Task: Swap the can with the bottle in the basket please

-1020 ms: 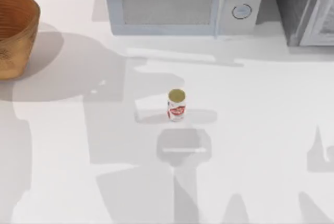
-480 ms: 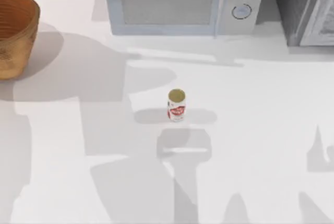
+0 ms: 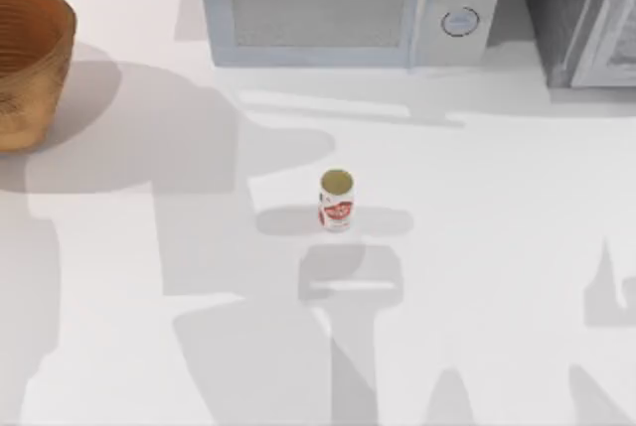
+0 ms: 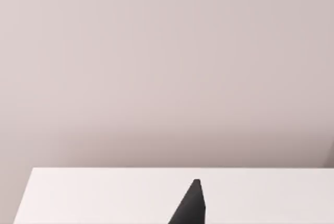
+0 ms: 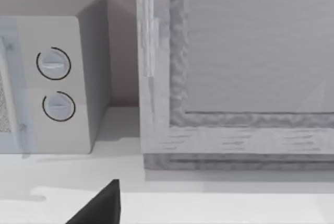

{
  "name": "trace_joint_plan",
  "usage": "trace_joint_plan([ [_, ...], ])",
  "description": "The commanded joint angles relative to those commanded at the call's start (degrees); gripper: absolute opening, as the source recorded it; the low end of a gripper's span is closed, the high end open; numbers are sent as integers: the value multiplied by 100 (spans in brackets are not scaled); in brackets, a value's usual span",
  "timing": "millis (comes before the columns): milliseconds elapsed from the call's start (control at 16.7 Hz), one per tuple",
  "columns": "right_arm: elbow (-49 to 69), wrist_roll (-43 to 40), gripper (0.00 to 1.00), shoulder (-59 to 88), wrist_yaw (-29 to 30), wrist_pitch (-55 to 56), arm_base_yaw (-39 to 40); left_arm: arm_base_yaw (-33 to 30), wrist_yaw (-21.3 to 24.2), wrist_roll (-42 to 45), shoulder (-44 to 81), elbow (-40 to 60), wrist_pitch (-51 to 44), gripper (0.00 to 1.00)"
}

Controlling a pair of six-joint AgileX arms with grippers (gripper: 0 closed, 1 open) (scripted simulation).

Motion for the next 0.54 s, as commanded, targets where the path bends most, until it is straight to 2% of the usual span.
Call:
trace_joint_plan([
  [180,0,0,100,0,0,0,0,0,0,0,0,0,0,98],
  [540,0,0,100,0,0,0,0,0,0,0,0,0,0,100],
])
